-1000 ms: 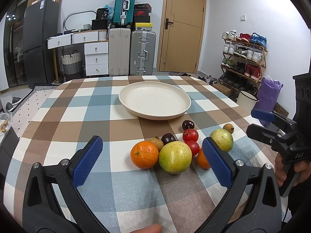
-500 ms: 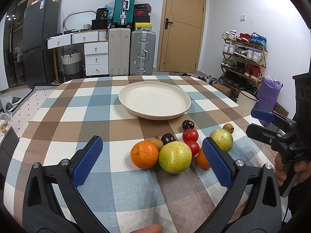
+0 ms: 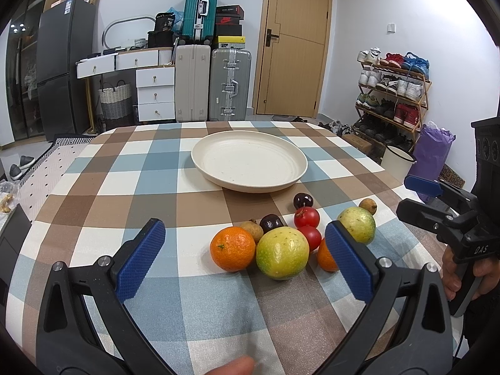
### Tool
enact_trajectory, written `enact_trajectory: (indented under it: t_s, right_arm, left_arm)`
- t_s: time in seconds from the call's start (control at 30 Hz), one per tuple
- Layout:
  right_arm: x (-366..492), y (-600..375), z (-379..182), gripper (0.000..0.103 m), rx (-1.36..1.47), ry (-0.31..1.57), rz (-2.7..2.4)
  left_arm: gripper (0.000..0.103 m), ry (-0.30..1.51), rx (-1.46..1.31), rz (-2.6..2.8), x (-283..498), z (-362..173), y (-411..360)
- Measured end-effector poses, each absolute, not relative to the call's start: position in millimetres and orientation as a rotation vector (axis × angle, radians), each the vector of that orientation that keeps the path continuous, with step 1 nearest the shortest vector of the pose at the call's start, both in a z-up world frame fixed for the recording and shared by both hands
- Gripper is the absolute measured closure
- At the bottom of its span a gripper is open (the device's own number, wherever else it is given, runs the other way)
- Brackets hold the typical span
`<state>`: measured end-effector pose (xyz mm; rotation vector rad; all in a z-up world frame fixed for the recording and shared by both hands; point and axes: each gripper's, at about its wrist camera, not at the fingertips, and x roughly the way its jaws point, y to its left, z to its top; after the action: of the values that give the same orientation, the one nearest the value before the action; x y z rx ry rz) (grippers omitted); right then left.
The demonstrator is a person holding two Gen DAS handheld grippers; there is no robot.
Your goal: Organize fruits
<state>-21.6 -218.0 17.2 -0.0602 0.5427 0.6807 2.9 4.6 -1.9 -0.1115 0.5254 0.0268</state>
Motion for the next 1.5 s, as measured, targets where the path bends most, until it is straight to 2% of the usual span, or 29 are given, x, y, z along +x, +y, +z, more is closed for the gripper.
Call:
enact_trajectory:
  t_s: [0.73,1.07,1.17,1.33,1.4,1.5]
  right_arm:
    - [-19.2,-224.0,15.7,0.000,-0.055,0.566,0.677]
    - [-2.6,-208.4,2.1,0.000,-0.104,0.705,0.641]
    - [3.1,-204.1,-5.7,0.004,-0.119,0.757,0.650]
    - [7.8,-201.2,-15.4,0.020,-0.136,0.812,0.678]
    - [9.2,-200.7,-16.7,0.021,-0.134,0.820,0.686]
    - [9.6,-197.9,-18.0,0.030,-0.145,0.831,0.699]
  left_arm:
    - [0.001,0.584,-0.085,-0.005,8.1,-7.3,-7.6]
    - [0.002,0.620,-0.092,-0.035,14.7,-10.6,-8.0]
    - [0.002,0.628,-0.102,-0.059,15.3,-11.7,-9.9]
    - [0.012,0.646,-0.100,-0.085,20.3,-13.7,-15.2]
    - [0.022,0.666,-0.090,-0.096,23.3,-16.2,-18.3]
    - [0.035,0.680,-0.083,-0.118,26.7,-17.9,-21.5]
